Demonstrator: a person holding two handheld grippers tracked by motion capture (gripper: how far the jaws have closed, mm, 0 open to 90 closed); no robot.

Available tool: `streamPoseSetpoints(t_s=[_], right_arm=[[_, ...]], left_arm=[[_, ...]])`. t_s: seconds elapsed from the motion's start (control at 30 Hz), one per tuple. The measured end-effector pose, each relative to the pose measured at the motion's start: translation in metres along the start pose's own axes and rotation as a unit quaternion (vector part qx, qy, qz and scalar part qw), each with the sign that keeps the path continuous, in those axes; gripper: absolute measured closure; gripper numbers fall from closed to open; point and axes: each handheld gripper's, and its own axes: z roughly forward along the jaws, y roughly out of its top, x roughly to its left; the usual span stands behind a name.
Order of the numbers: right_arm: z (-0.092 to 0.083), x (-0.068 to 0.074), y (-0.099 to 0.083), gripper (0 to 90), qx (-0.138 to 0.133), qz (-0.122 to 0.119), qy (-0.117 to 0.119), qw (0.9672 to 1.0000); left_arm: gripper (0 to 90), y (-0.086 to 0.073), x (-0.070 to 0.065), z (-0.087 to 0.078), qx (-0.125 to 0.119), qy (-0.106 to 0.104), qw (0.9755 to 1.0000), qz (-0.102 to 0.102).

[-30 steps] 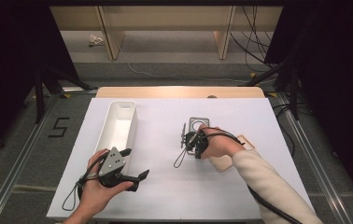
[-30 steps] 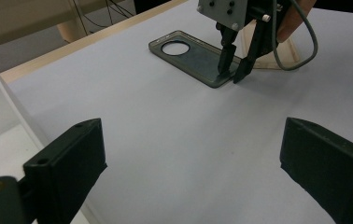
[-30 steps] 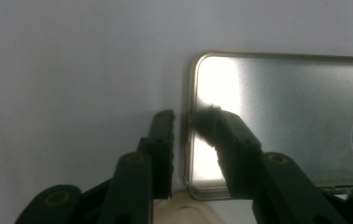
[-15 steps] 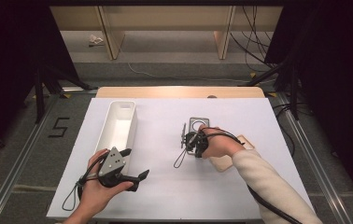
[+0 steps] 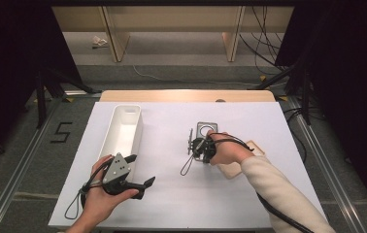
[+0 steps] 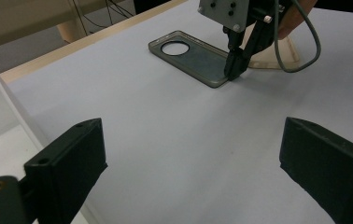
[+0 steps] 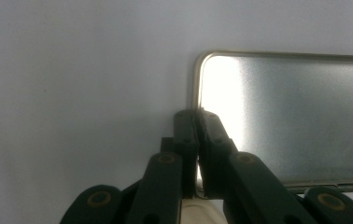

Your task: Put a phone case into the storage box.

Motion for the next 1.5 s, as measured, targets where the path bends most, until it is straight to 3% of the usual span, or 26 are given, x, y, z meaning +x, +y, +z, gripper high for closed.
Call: streamPoseSetpoints(t_s=[0.37,0.9,1.23,1.5], right_arm=[[-0.002,0.001,-0.003,88.9,-0.004,0.011,-0.001,0.9999],[-0.017,0.003,-0.009,89.1,-0.056,0.022,-0.018,0.998],[-0.025,0.006,-0.015,89.2,-0.096,0.03,-0.029,0.9946],[-0.033,0.011,-0.019,89.2,-0.143,0.042,-0.033,0.9882]], left_arm=[[6.7,0.0,0.0,0.0,0.0,0.001,1.0,0.0],[6.8,0.0,0.0,0.0,0.001,0.002,1.0,0.0],[6.9,0.0,0.0,0.0,0.002,0.002,1.0,0.001],[7.1,0.0,0.0,0.001,0.002,0.003,1.0,0.0]])
